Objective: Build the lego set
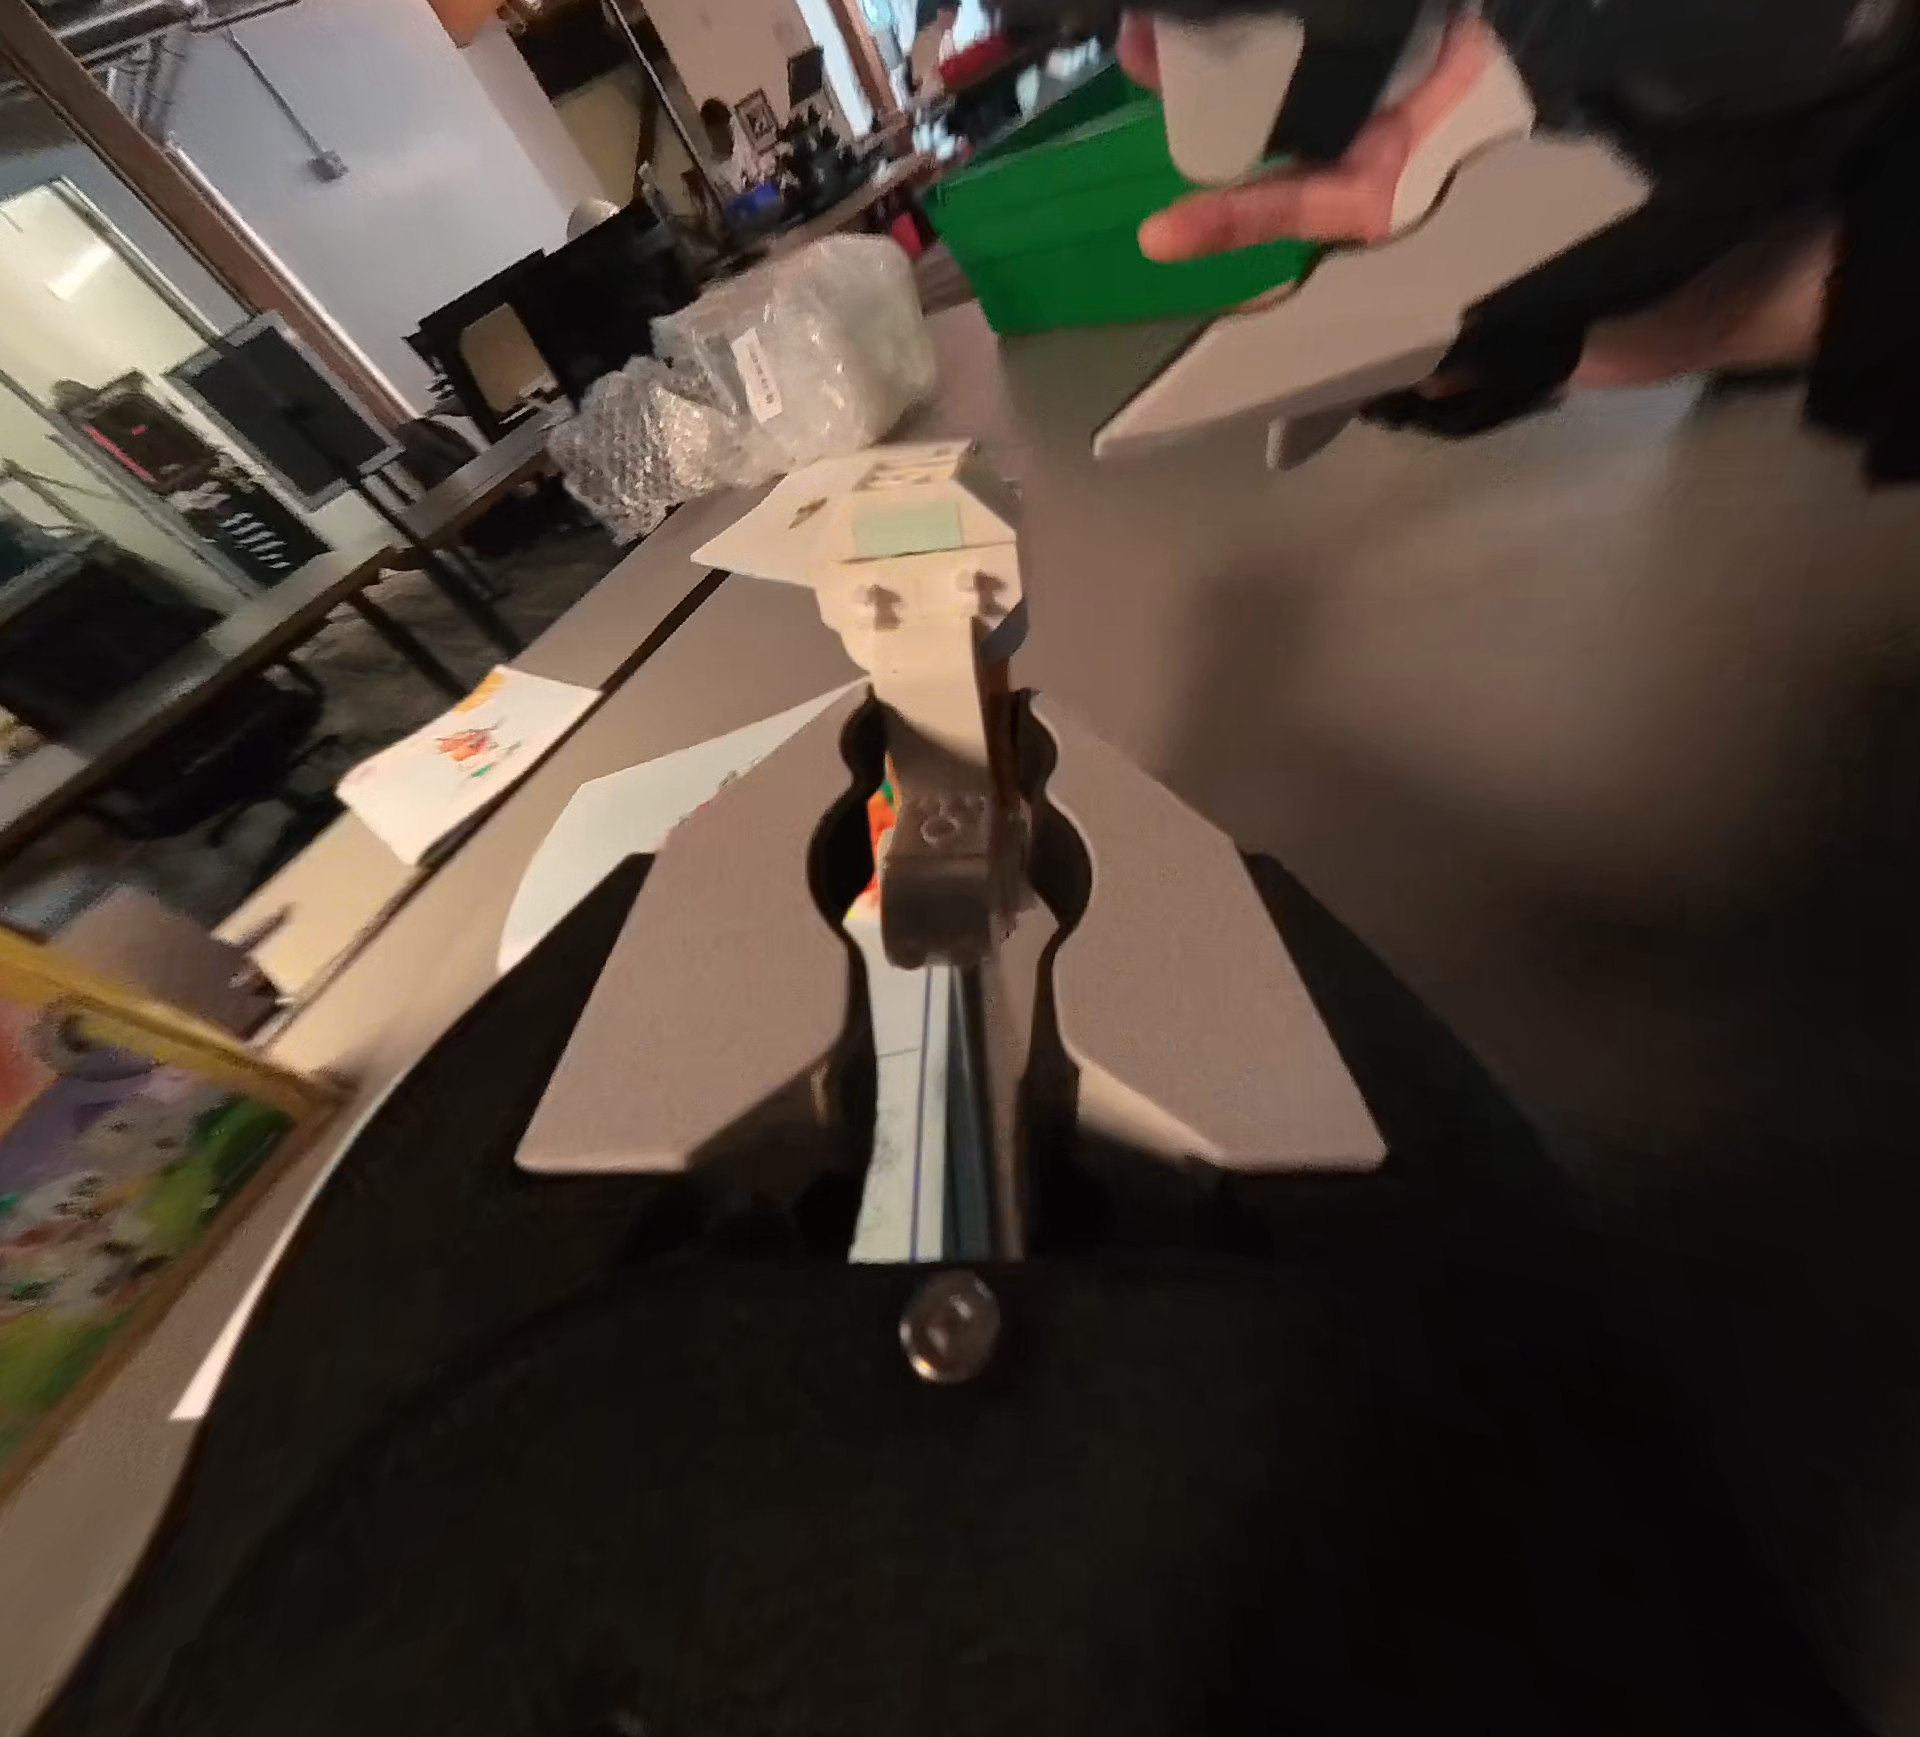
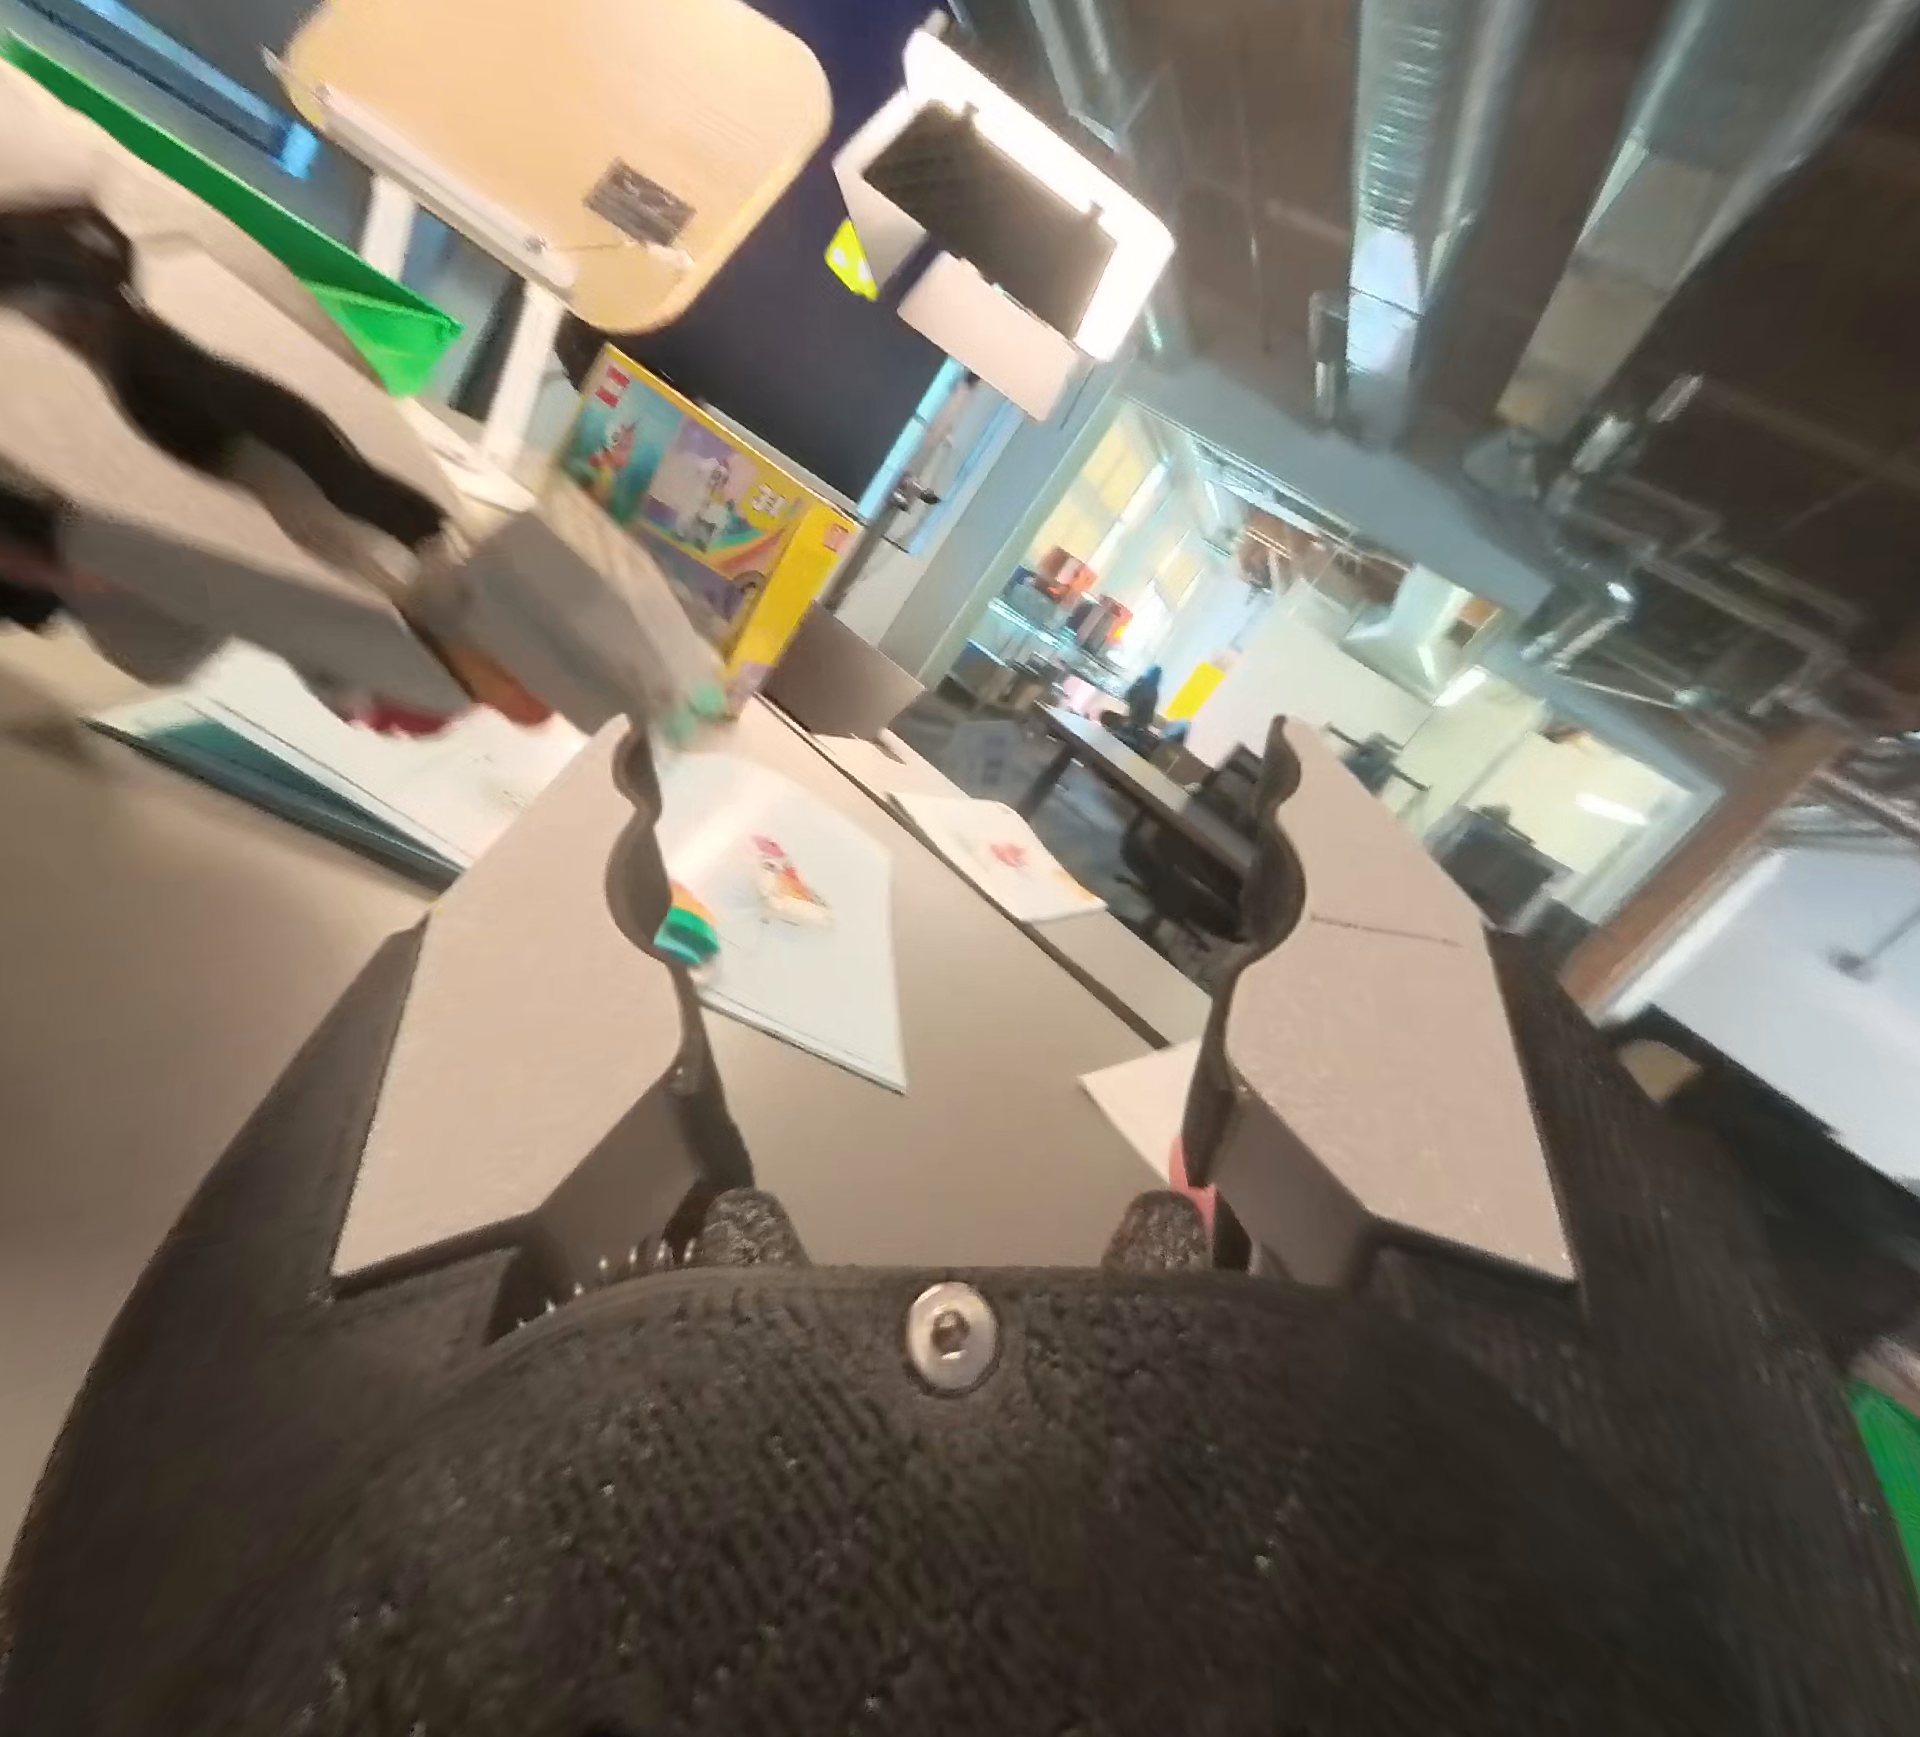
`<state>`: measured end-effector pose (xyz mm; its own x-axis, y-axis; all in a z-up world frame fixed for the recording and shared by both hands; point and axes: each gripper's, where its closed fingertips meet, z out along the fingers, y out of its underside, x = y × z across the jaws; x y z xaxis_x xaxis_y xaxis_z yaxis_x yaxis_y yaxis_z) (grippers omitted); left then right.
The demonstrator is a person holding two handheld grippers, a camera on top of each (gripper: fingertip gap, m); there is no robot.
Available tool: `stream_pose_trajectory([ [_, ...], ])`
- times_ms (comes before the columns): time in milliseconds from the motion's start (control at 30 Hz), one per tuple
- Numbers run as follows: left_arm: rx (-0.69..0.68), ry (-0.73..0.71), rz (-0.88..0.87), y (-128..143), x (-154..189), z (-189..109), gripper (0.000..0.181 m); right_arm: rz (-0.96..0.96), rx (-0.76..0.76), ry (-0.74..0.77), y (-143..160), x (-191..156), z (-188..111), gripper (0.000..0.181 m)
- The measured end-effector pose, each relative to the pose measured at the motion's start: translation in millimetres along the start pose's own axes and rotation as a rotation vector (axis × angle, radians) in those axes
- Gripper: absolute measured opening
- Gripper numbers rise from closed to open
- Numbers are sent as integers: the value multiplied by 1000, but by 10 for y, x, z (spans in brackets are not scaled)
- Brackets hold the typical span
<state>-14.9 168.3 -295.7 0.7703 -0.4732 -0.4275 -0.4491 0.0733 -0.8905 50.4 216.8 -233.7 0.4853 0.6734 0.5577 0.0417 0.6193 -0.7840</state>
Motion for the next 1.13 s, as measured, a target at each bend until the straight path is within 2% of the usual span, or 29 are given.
stream_pose_trajectory([
  [67, -69, -46, 145, 83, 8, 36, 23, 44, 48, -59, -126, -106, -5, 112],
  [133, -100, -92, 327, 113, 20, 52, 23, 205, 105, -161, -276, -231, -41, 104],
  [200, -91, -119, 500, 86, 56, 51, 23, 408, 139, -275, -378, -352, -78, 96],
  [267, -67, -154, 674, 36, 88, 37, 23, 494, 109, -415, -390, -533, -121, 86],
  [367, -25, -205, 914, -33, 150, 16, 23, 380, -8, -500, -244, -664, -162, 83],
  [467, 56, -242, 1110, -145, 267, -34, 24, 377, -150, -705, -224, -774, -257, 80],
  [567, 111, -237, 1256, -194, 427, -56, 23, 181, -299, -884, -242, -851, -331, 81],
  [667, 145, -229, 1343, -223, 565, -52, 23, -84, -563, -1100, -103, -966, -484, 82],
  [800, 167, -227, 1403, -251, 666, -57, 24, -285, -862, -1298, 75, -1039, -677, 75],
  [933, 157, -204, 1421, -236, 719, -52, 23, -329, -952, -1388, 120, -1142, -704, 58],
  [1133, 105, -137, 1378, -130, 727, -32, 23, -382, -1015, -1406, 200, -1192, -699, 56],
])
